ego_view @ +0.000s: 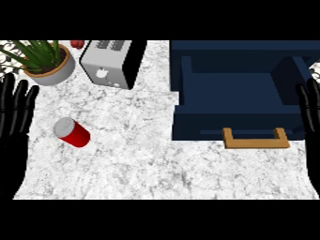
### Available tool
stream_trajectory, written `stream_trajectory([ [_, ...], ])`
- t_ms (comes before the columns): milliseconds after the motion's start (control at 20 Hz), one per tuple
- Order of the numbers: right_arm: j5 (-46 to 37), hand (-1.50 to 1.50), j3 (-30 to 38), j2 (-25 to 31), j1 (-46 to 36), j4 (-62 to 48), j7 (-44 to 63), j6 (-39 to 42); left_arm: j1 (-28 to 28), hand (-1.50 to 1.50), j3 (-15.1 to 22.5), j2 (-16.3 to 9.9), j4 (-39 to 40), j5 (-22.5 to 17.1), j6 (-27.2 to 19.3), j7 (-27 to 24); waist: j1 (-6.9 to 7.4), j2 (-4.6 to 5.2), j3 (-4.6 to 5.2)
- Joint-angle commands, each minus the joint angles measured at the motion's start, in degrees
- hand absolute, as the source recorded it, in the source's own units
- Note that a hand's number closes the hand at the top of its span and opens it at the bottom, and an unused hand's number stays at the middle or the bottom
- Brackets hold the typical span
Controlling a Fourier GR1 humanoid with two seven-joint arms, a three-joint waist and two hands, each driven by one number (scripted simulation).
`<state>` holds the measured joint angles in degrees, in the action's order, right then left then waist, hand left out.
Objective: Pick up the can, place it into the drawer and close the drawer
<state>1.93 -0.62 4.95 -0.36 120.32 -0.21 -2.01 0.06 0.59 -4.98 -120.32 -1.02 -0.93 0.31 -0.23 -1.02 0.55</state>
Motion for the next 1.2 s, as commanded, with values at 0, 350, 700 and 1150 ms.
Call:
stream_trajectory([
  [0, -0.99, -1.5, -0.6, 0.45, 0.94, 2.91, 1.88, -0.02, 1.05, -1.5, -0.89, -2.31, 1.7, -7.85, 7.9, -5.12, 0.06, 0.95, -0.49],
  [350, -1.64, -1.5, 0.49, 1.3, 3.67, -4.03, 7.55, -0.57, 2.13, -1.5, 6.99, -17.92, 6.44, -22.05, 33.9, 2.44, -1.54, 2.04, -0.32],
  [700, -0.36, -1.5, 2.9, 1.81, 6.51, -1.37, 11.05, -1.06, 0.85, -1.5, -8.0, -33.91, 19.38, -40.94, 54.59, -2.37, -0.12, 1.11, -0.5],
  [1150, 2.01, -1.5, 5.01, 2.86, 14.93, 1.32, 6.96, 3.9, -6.76, -1.5, -9.59, -36.18, 35.7, -44.86, 60.09, 1.74, -0.49, 1.03, -0.56],
])
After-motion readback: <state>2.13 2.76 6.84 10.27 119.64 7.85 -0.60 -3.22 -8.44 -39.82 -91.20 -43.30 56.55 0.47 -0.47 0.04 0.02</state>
